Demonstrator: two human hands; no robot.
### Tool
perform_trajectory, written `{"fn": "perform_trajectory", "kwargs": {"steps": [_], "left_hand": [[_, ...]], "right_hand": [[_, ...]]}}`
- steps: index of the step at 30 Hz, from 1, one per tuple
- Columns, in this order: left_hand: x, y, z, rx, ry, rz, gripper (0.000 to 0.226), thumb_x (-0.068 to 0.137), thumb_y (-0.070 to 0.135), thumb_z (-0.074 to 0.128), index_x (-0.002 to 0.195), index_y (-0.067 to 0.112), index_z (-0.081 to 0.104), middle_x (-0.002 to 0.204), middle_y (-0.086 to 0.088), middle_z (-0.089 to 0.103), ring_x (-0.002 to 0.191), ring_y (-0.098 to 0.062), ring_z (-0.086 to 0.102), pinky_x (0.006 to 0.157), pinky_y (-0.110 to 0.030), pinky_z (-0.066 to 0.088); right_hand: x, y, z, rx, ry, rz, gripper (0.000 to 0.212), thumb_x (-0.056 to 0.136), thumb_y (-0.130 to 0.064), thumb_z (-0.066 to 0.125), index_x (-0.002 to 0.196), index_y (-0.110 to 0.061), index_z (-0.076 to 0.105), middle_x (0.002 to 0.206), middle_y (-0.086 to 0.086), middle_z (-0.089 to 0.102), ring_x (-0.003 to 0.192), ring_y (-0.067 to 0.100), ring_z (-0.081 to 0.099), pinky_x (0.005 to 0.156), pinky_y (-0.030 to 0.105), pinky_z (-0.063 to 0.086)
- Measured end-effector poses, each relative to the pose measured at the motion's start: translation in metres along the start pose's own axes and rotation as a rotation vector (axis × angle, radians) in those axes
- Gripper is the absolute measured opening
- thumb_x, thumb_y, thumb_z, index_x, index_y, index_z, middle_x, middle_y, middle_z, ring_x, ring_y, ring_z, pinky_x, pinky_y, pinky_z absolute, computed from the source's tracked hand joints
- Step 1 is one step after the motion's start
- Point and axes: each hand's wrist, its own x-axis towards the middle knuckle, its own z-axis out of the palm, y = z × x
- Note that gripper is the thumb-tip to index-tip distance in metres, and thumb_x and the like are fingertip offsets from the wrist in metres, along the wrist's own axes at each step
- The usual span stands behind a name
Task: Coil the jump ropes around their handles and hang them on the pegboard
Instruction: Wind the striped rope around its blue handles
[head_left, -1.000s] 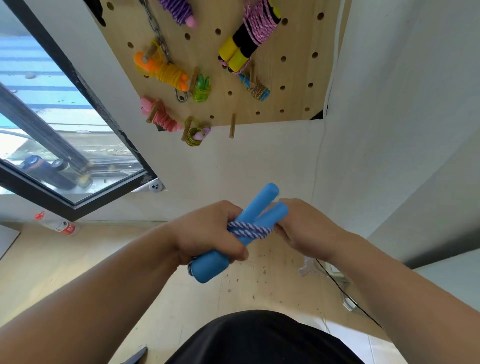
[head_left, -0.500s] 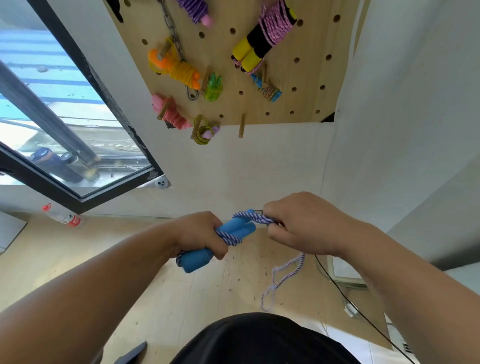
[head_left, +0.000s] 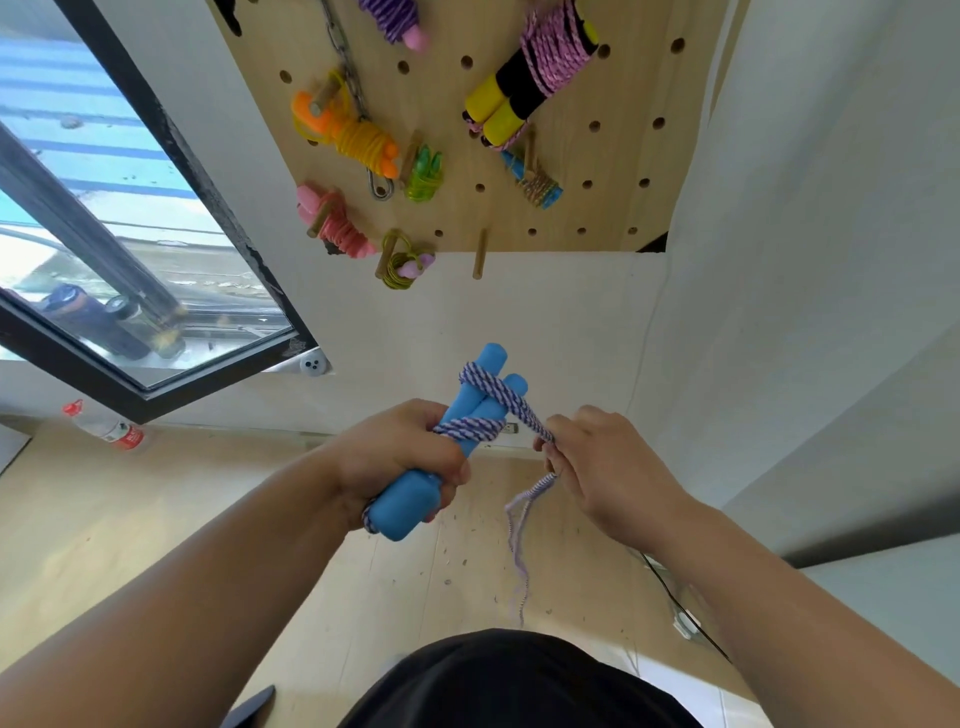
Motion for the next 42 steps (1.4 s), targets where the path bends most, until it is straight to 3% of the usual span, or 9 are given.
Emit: {"fn": "perform_trajectory", "kwargs": {"steps": [5, 8, 13, 16, 20, 27, 33, 37, 42], "left_hand": [[-0.003, 0.003, 0.016, 0.441, -0.232, -0.074, 0.020, 0.063, 0.011, 0.074, 0.075, 0.013, 0.058, 0.064, 0.003, 0.061, 0.057, -0.009, 0.060, 0.057, -0.024, 0.053], [0.005, -0.007, 0.030, 0.850, -0.303, -0.159, 0.018, 0.069, 0.016, 0.076, 0.074, 0.018, 0.059, 0.065, 0.006, 0.057, 0.059, -0.010, 0.056, 0.062, -0.030, 0.050], [0.028, -0.017, 0.014, 1.167, -0.171, -0.306, 0.023, 0.069, 0.028, 0.077, 0.079, 0.017, 0.060, 0.073, 0.001, 0.058, 0.063, -0.016, 0.053, 0.058, -0.028, 0.043], [0.039, -0.022, -0.002, 1.103, 0.010, -0.305, 0.025, 0.065, 0.026, 0.077, 0.073, 0.015, 0.055, 0.069, -0.001, 0.054, 0.060, -0.017, 0.050, 0.056, -0.027, 0.040], [0.047, -0.021, -0.014, 0.969, 0.202, -0.232, 0.023, 0.063, 0.020, 0.075, 0.065, 0.015, 0.054, 0.061, 0.001, 0.052, 0.054, -0.015, 0.047, 0.052, -0.024, 0.037], [0.042, -0.005, -0.025, 0.288, 0.410, -0.107, 0.024, 0.058, 0.013, 0.078, 0.072, 0.006, 0.059, 0.062, -0.007, 0.058, 0.053, -0.017, 0.056, 0.053, -0.028, 0.048], [0.020, 0.006, -0.015, 0.067, 0.166, -0.052, 0.032, 0.053, 0.013, 0.073, 0.076, 0.006, 0.052, 0.058, -0.007, 0.056, 0.048, -0.016, 0.054, 0.047, -0.027, 0.047], [0.011, 0.018, -0.002, 0.029, -0.062, -0.013, 0.022, 0.050, 0.018, 0.073, 0.067, 0.011, 0.060, 0.058, -0.009, 0.058, 0.047, -0.018, 0.055, 0.049, -0.026, 0.049], [0.005, 0.016, 0.025, 0.669, -0.245, -0.113, 0.024, 0.071, 0.005, 0.075, 0.066, 0.023, 0.059, 0.059, 0.009, 0.061, 0.054, -0.004, 0.059, 0.056, -0.022, 0.051]], "right_hand": [[0.020, 0.001, -0.009, -0.030, -0.214, -0.115, 0.015, 0.094, -0.017, 0.049, 0.088, -0.029, 0.044, 0.082, -0.003, 0.051, 0.081, 0.016, 0.043, 0.071, 0.033, 0.033], [0.043, -0.005, -0.021, -0.149, -0.406, -0.205, 0.005, 0.091, -0.028, 0.043, 0.087, -0.030, 0.045, 0.082, -0.004, 0.046, 0.085, 0.021, 0.047, 0.074, 0.036, 0.039], [0.063, -0.033, -0.039, -0.211, -0.453, -0.298, 0.033, 0.097, -0.032, 0.043, 0.066, -0.024, 0.036, 0.069, -0.003, 0.042, 0.075, 0.023, 0.049, 0.066, 0.036, 0.040], [0.061, -0.043, -0.041, -0.094, -0.439, -0.208, 0.033, 0.096, -0.030, 0.047, 0.065, -0.018, 0.042, 0.065, -0.001, 0.047, 0.058, 0.017, 0.040, 0.054, 0.033, 0.029], [0.044, -0.043, -0.032, -0.014, -0.364, -0.127, 0.027, 0.094, -0.031, 0.047, 0.070, -0.021, 0.040, 0.066, 0.000, 0.050, 0.058, 0.020, 0.043, 0.056, 0.036, 0.034], [0.017, -0.017, -0.019, 0.114, -0.168, -0.020, 0.025, 0.108, -0.036, 0.028, 0.092, -0.021, 0.040, 0.073, 0.001, 0.055, 0.066, 0.026, 0.051, 0.063, 0.041, 0.040], [0.001, 0.007, 0.001, -0.039, -0.062, 0.039, 0.031, 0.107, -0.036, 0.023, 0.112, -0.020, 0.049, 0.084, -0.001, 0.061, 0.071, 0.024, 0.057, 0.065, 0.041, 0.049], [0.003, 0.007, 0.015, 0.031, -0.039, 0.034, 0.032, 0.102, -0.042, 0.017, 0.096, -0.023, 0.044, 0.086, -0.002, 0.065, 0.073, 0.023, 0.059, 0.064, 0.039, 0.049], [0.025, 0.010, -0.002, 0.013, -0.424, -0.009, 0.014, 0.099, -0.022, 0.047, 0.088, -0.030, 0.044, 0.081, -0.007, 0.053, 0.076, 0.017, 0.054, 0.069, 0.036, 0.047]]}}
